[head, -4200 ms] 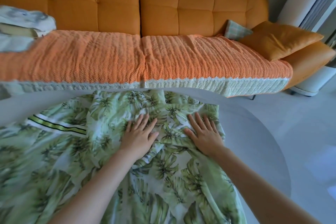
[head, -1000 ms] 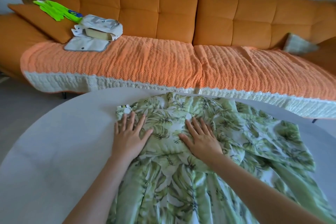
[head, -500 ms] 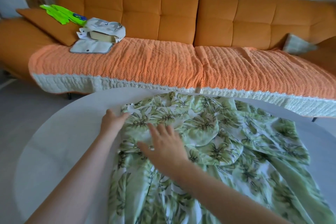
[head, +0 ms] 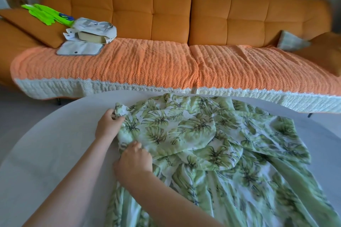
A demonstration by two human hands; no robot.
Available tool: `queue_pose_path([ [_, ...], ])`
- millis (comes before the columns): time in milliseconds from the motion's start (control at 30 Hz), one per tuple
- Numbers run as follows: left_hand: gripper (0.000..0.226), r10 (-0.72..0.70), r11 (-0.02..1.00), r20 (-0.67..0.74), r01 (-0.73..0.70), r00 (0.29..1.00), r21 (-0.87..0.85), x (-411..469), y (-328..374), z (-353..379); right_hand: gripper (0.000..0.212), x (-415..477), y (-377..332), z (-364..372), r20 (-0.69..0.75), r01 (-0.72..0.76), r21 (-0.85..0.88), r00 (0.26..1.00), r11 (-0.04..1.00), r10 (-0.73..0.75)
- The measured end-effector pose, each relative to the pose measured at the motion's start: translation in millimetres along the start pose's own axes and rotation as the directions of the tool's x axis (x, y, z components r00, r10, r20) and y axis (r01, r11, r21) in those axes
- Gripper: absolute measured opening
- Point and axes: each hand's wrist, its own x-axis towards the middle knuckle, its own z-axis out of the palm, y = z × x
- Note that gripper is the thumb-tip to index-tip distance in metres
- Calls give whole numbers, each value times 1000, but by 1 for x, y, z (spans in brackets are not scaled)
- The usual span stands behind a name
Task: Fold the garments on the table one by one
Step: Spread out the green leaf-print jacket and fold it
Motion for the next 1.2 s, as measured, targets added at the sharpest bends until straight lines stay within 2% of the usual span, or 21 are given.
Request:
queue_pose_path([
  [100, 20, -10, 993, -4, 10, 1000, -116, -2, 9, 1, 54, -2, 5, -6, -5, 1, 98, 1000, 995, -1],
  [233, 27, 25, 975, 27, -18, 999, -221, -7, 36, 8, 56, -10, 16, -14, -17, 7, 340, 1000, 940, -1],
  [333, 24, 56, 965, 62, -38, 996, -258, -14, 59, 17, 51, -15, 29, -18, -36, -13, 508, 999, 861, 37],
  [500, 31, 34, 952, 103, -1, 994, -306, -21, 82, 31, 52, -19, 47, -19, 49, -154, 712, 984, 685, 170],
  [567, 33, 5, 946, 105, 29, 994, -324, -22, 85, 37, 50, -19, 49, -18, 47, -163, 718, 981, 677, 186],
  [700, 36, -40, 923, 116, 81, 992, -375, -26, 92, 44, 66, -24, 46, -14, 27, -154, 674, 983, 723, 184],
  [767, 35, -61, 918, 130, 106, 990, -382, -27, 99, 46, 50, -26, 49, -14, -21, -130, 660, 981, 740, 191],
  [833, 31, -60, 924, 132, 104, 989, -367, -26, 110, 48, 43, -31, 60, -20, -46, -105, 728, 979, 677, 201],
  [967, 29, -3, 956, 94, 31, 996, -292, -24, 136, 64, 51, -51, 109, -41, -76, -27, 865, 980, 501, 185],
  [1067, 27, 95, 977, 72, -80, 993, -197, -34, 158, 92, 49, -67, 153, -55, -42, -60, 891, 976, 450, 213],
  [1200, 30, 194, 972, 135, -172, 972, -159, -61, 176, 135, 43, -75, 186, -52, 22, -132, 907, 963, 400, 267],
])
